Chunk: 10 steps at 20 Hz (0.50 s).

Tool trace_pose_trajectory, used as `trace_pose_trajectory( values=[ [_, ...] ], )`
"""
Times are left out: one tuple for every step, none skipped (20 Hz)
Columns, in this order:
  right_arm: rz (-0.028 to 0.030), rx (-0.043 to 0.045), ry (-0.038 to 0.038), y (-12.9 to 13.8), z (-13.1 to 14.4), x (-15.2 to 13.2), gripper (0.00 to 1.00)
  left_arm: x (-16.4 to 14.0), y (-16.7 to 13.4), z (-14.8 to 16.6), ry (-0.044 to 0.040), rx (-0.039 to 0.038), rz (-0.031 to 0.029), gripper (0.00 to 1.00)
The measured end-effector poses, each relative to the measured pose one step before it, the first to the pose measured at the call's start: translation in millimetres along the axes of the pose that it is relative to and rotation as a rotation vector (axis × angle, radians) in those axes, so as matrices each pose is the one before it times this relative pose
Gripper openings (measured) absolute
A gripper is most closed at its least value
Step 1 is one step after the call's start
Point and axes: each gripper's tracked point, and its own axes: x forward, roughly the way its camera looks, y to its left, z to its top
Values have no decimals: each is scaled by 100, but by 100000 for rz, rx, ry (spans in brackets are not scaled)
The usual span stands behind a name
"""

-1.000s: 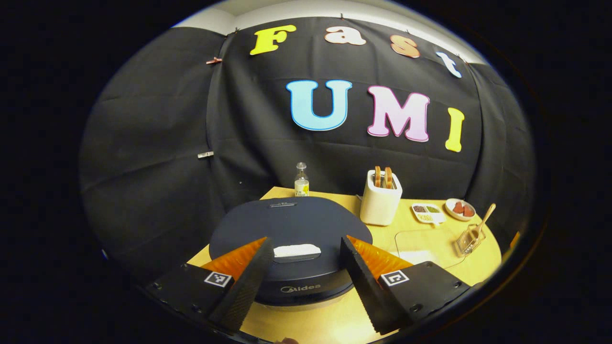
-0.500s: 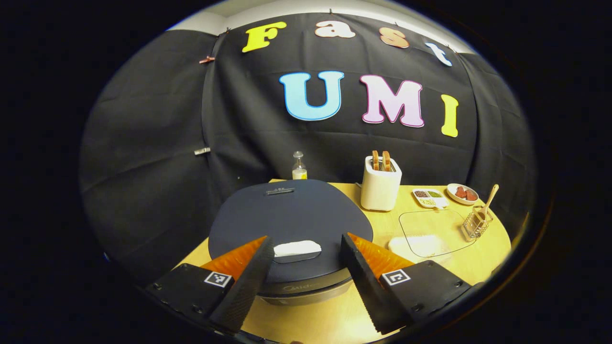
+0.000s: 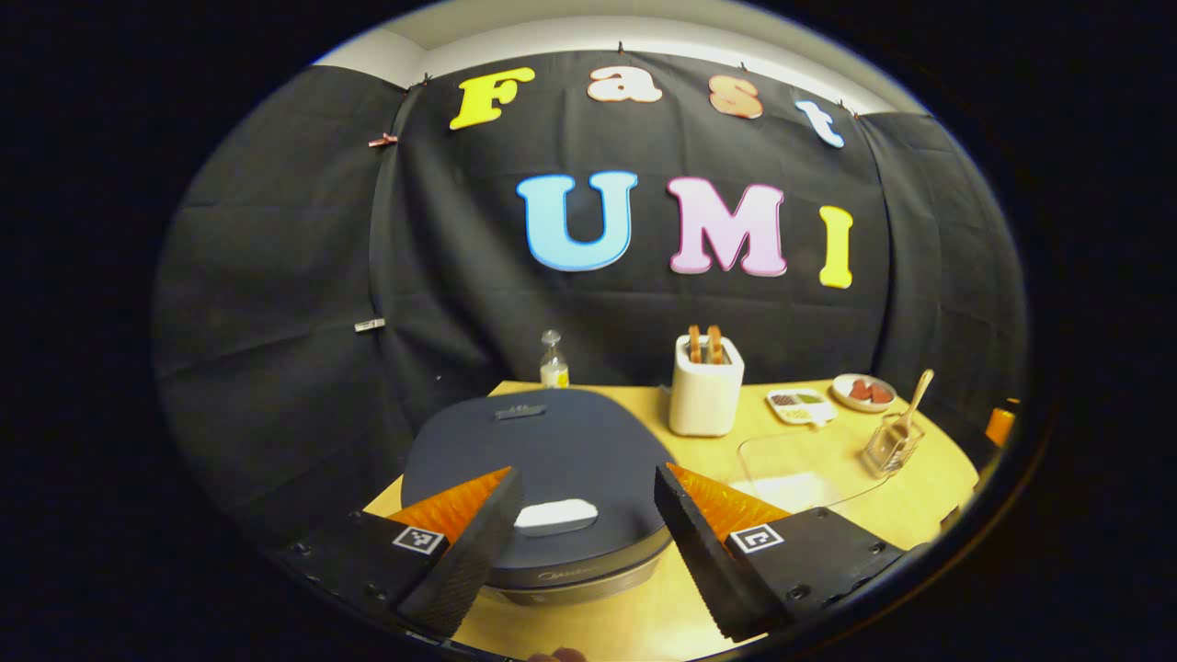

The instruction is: Close the left gripper, press the button to open the rice cooker; take a wooden spoon from the chopstick holder with the right hand, scoop a spoonful of rice and pour it into the rice cooker, then put the wooden spoon back into the chopstick holder.

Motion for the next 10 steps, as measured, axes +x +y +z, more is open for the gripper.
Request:
trace_pose_trajectory(
  values=[
    [373, -94, -2305, 130, 1095, 356, 99, -537, -376, 1553, -3178, -2452, -638, 97],
    [534, -403, -2006, 182, 936, 277, 99, -226, -637, 1363, -2381, -2928, -1030, 97],
    [666, -291, -1653, 243, 879, 241, 99, -312, -677, 908, -1669, -2842, -710, 97],
    [675, 74, -1766, 261, 1005, 90, 98, -296, -543, 716, -815, -1902, -453, 96],
    [825, 344, -1559, 277, 741, -27, 98, -293, -490, 500, -898, -116, -164, 96],
    [446, 136, -1426, 100, 723, -88, 98, -299, -279, 721, -1556, 1549, -100, 96],
    [710, -306, -991, 120, 530, -141, 98, -283, -401, 613, -1843, 2285, -639, 96],
    [-350, -930, 230, -251, 124, -142, 98, -317, -277, 498, -1459, 2420, -682, 96],
    [-158, -316, -43, -180, 163, -263, 98, -231, -287, 319, -996, 1653, -852, 96],
    [-131, -457, -908, -8, 531, -189, 98, -303, -275, 395, -656, 741, -550, 96]
  ],
)
